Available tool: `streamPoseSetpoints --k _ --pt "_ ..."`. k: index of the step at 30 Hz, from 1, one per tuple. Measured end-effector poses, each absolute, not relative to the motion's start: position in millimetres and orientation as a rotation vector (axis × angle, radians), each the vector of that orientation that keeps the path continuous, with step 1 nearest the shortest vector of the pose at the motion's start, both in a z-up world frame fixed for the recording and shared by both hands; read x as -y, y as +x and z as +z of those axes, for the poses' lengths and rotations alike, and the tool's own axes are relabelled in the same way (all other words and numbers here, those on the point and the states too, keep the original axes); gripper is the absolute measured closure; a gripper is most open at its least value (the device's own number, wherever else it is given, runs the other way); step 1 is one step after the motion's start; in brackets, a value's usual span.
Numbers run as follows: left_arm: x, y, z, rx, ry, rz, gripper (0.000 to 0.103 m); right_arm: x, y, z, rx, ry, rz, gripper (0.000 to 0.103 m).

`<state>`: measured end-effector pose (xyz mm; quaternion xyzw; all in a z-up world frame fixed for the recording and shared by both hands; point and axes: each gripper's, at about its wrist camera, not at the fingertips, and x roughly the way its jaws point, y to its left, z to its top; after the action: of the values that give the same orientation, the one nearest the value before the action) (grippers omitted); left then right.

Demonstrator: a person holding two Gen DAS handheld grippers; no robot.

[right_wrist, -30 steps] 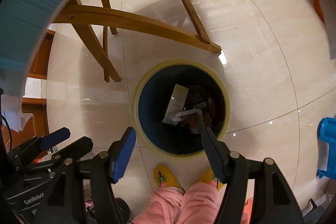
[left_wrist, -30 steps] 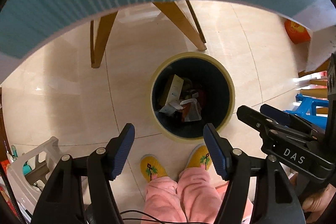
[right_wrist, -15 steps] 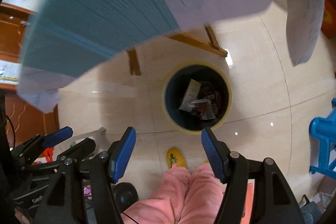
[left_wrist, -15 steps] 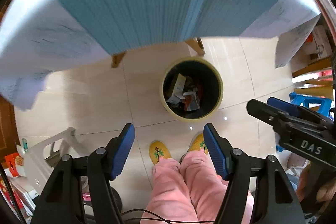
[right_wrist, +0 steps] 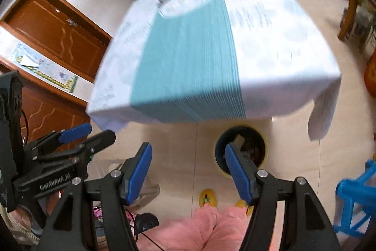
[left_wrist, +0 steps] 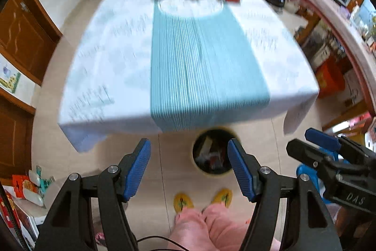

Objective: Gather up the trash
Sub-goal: 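Raise both tools back over the table toward the remaining trash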

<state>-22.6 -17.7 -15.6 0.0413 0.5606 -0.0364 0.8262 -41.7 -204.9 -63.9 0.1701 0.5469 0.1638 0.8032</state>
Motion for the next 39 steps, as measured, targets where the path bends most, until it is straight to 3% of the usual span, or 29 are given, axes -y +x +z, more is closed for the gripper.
streamPoseSetpoints --k 9,22,28,39 --pt "26 -12 49 -1.027 0.065 -0.017 0.036 216 -20 -1 -0.998 0.289 0.418 0.038" --pt "18 31 46 -1.013 0.036 0.009 0.035 217 22 15 -0.971 0.229 0.445 0.038" --pt "0 96 25 -1.051 0.034 -0.035 0.035 203 62 4 -0.992 0.224 0.407 0.038" --pt "-39 304 -5 -1.11 0.13 -0.202 0.035 165 207 -29 -1.056 0.364 0.217 0.038"
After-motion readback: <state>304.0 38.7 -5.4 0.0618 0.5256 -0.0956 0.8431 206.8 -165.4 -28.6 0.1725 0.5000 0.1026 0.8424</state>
